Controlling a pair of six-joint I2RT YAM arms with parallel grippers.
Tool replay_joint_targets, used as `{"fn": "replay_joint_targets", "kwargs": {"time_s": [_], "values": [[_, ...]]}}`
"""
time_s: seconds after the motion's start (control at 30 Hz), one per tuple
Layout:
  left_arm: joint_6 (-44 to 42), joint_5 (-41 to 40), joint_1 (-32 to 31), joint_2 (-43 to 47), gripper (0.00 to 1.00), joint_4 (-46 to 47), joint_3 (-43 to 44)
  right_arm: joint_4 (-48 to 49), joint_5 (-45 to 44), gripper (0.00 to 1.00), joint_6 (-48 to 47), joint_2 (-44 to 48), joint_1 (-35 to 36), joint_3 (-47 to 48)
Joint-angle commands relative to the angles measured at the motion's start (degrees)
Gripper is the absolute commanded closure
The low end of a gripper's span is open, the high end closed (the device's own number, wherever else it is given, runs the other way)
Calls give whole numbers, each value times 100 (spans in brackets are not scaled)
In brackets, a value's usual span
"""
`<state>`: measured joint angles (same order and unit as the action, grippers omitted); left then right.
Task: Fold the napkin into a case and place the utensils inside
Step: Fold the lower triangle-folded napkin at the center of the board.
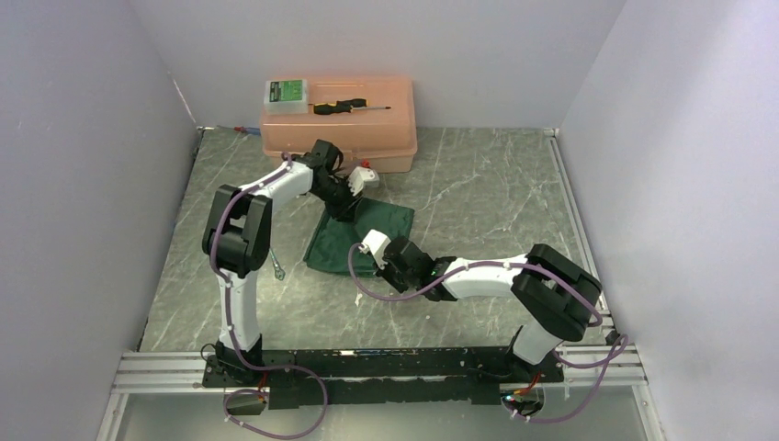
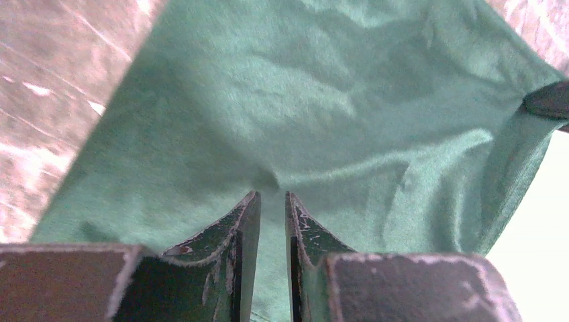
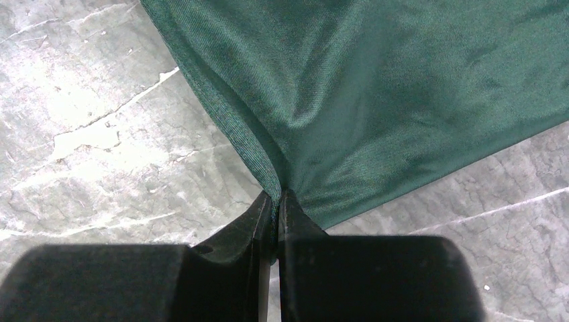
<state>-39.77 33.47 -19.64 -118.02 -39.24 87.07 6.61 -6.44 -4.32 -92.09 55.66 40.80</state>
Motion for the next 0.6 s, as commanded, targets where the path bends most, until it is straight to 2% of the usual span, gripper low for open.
{"fn": "replay_joint_targets", "kwargs": {"time_s": [0.0,0.23,0.57], "values": [[174,255,-86,223,75,32,375,-90,50,93,-75,216,15,33],[250,63,-402,-97,75,303,321,-196,43,93,-155,158,22,132],[13,-565,-435,-462,76,488,194,-236,387,97,-95,122,-179,377]]}}
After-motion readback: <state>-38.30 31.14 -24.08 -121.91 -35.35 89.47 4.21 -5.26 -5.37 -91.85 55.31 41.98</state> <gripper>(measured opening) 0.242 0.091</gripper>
